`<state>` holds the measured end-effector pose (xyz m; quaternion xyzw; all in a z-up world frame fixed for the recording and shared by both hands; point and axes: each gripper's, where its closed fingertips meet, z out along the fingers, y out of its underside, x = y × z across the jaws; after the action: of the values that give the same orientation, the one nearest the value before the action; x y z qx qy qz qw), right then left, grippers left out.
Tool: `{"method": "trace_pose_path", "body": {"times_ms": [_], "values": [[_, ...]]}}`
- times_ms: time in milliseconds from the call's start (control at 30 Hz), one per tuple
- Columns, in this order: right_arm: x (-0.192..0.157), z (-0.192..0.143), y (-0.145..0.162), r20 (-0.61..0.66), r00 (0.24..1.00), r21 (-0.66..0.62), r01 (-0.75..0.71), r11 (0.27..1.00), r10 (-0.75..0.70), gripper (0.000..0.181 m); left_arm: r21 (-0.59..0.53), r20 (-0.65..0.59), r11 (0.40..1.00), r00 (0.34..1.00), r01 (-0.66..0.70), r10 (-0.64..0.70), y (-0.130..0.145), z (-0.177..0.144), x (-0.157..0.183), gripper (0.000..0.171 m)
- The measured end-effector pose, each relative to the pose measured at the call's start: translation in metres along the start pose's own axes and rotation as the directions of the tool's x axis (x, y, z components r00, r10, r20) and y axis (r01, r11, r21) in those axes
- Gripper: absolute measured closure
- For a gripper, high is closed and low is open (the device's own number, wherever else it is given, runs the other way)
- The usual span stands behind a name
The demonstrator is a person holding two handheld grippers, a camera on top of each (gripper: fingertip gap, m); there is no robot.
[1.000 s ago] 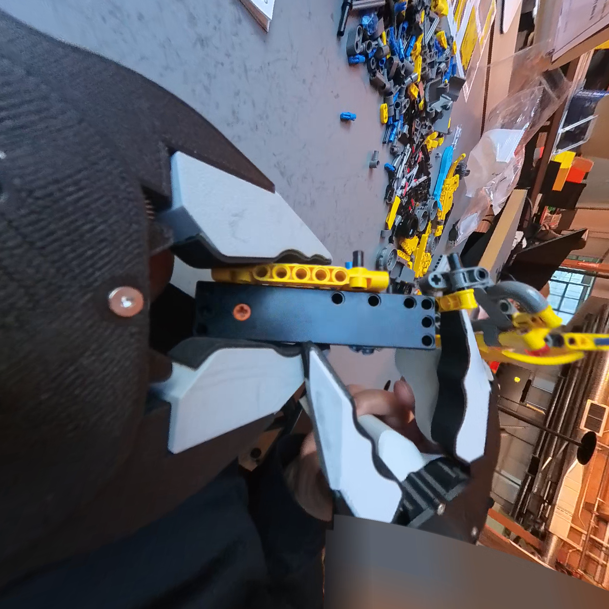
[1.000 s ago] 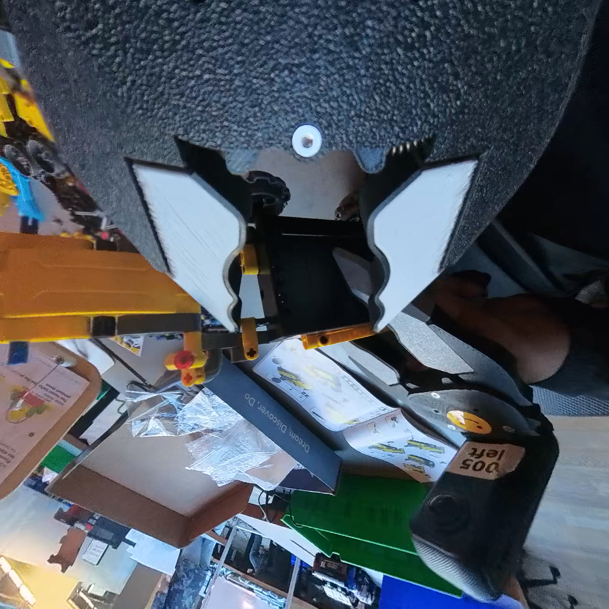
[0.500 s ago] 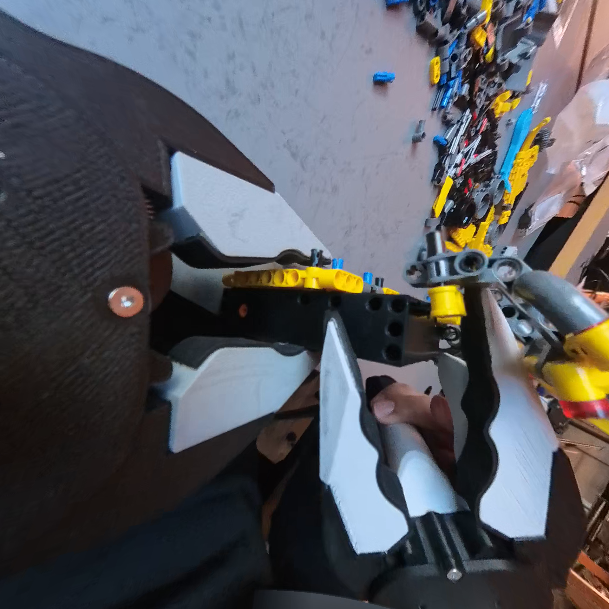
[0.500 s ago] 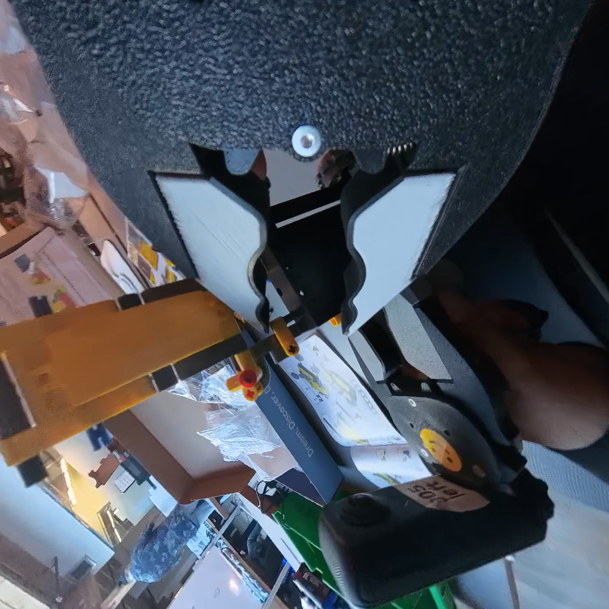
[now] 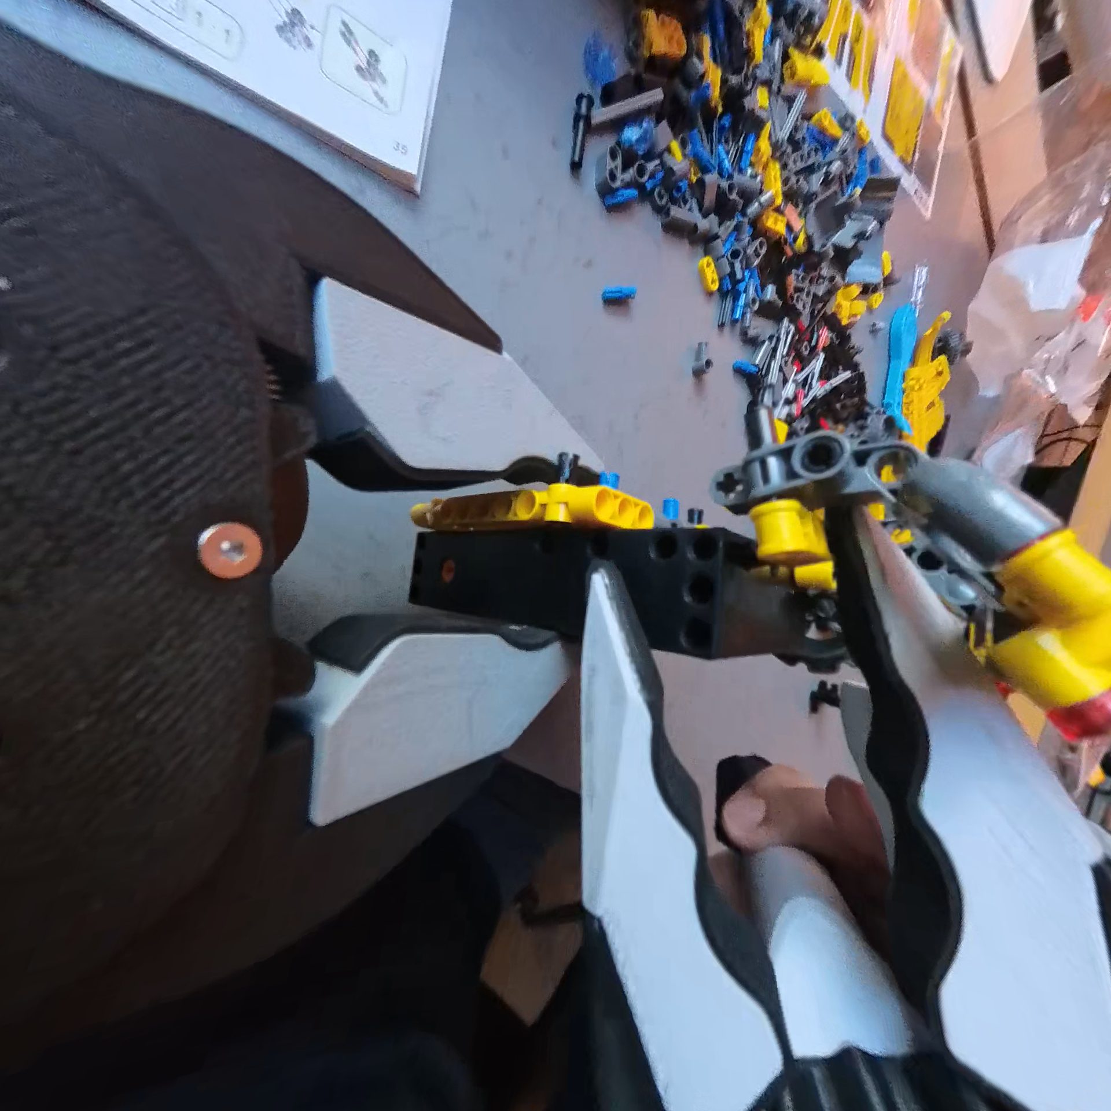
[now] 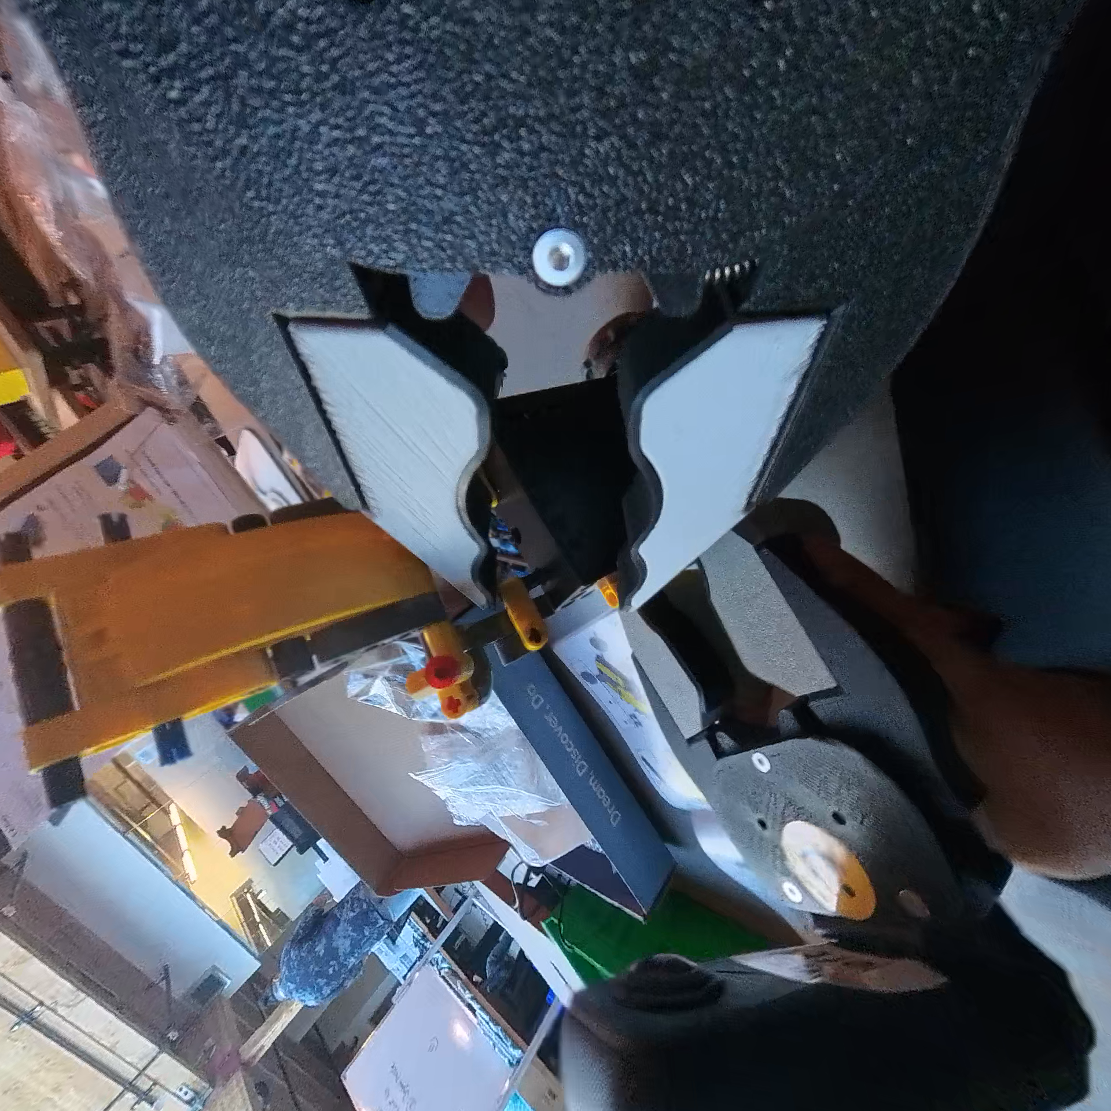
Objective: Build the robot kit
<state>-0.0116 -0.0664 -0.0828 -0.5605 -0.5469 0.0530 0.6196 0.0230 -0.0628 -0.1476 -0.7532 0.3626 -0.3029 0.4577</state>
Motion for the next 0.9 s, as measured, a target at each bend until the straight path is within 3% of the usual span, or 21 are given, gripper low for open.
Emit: {"method": "trace_pose_path", "body": {"times_ms": [233, 533, 733, 800, 833, 900], "values": [[0.0, -0.001, 0.008, 0.013, 0.993, -0.057, 0.116, 0.992, -0.116, 0.142, -0.044, -0.071, 0.996, 0.994, 0.081, -0.084, 0.004, 0.008, 0.004, 0.13], [0.003, 0.004, 0.019, -0.016, 0.998, -0.006, 0.062, 0.998, -0.062, 0.145, -0.117, -0.189, 0.966, 0.949, 0.232, -0.251, 0.007, 0.019, 0.009, 0.13], [0.005, 0.002, 0.02, -0.046, 0.988, -0.005, 0.15, 0.989, -0.15, 0.148, -0.134, -0.207, 0.959, 0.939, 0.25, -0.274, 0.008, 0.022, 0.012, 0.13], [0.005, 0.0, 0.014, -0.054, 0.975, 0.021, 0.218, 0.976, -0.217, 0.16, -0.113, -0.207, 0.944, 0.922, 0.309, -0.327, 0.004, 0.023, 0.006, 0.129], [-0.002, 0.0, 0.015, -0.014, 0.97, 0.024, 0.244, 0.97, -0.243, 0.181, -0.117, -0.202, 0.931, 0.909, 0.347, -0.364, 0.004, 0.022, -0.001, 0.13], [-0.012, 0.002, 0.026, 0.019, 0.977, 0.031, 0.213, 0.977, -0.214, 0.181, -0.101, -0.173, 0.942, 0.927, 0.321, -0.334, 0.005, 0.016, -0.012, 0.13]]}}
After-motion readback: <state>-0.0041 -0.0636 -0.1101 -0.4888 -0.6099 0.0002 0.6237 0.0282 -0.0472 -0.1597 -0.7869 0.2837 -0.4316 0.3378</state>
